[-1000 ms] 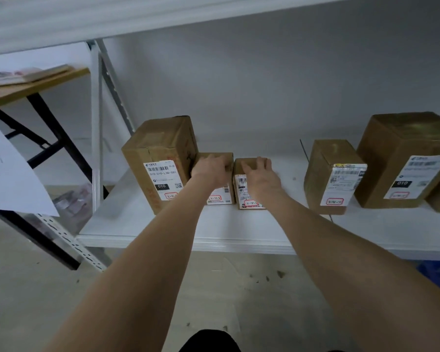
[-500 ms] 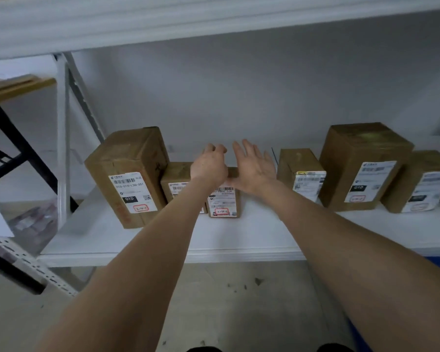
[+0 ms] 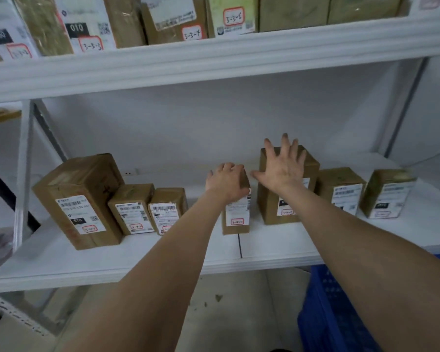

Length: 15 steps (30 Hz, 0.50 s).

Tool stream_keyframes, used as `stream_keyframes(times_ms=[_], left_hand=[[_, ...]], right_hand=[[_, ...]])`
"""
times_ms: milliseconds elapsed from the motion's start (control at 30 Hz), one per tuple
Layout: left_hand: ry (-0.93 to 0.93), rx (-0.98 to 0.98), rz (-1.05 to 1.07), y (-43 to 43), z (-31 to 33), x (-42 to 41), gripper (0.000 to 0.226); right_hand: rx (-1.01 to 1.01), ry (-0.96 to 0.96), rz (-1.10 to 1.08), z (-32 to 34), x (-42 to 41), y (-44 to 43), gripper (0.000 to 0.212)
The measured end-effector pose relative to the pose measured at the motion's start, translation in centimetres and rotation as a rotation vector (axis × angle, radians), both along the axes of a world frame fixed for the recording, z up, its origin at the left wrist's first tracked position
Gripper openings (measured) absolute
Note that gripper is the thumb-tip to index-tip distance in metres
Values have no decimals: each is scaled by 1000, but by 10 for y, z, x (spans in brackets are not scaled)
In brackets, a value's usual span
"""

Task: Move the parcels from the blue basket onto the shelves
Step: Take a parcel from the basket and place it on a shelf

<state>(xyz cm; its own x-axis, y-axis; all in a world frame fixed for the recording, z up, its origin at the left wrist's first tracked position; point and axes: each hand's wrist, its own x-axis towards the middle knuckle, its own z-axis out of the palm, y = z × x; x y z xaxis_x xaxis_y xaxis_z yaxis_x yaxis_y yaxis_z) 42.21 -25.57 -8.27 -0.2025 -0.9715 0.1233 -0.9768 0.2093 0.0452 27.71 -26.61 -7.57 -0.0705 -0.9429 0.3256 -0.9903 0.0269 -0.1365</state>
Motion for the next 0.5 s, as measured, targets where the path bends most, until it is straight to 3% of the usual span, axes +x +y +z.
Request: stream_keyframes(times_ms=[200,333,500], left_hand=[[-117,91,62,-9,-14,-18,82],[-74,205,51,-16,-33,-19,70],[-67,109,78,-21,-42,-15,55]], right_hand=[[183,47,-4,-7,-41,-10,111],[274,-53,30,-19,-48,-17,103],[158,-48,76,-31,-44,-23,95]])
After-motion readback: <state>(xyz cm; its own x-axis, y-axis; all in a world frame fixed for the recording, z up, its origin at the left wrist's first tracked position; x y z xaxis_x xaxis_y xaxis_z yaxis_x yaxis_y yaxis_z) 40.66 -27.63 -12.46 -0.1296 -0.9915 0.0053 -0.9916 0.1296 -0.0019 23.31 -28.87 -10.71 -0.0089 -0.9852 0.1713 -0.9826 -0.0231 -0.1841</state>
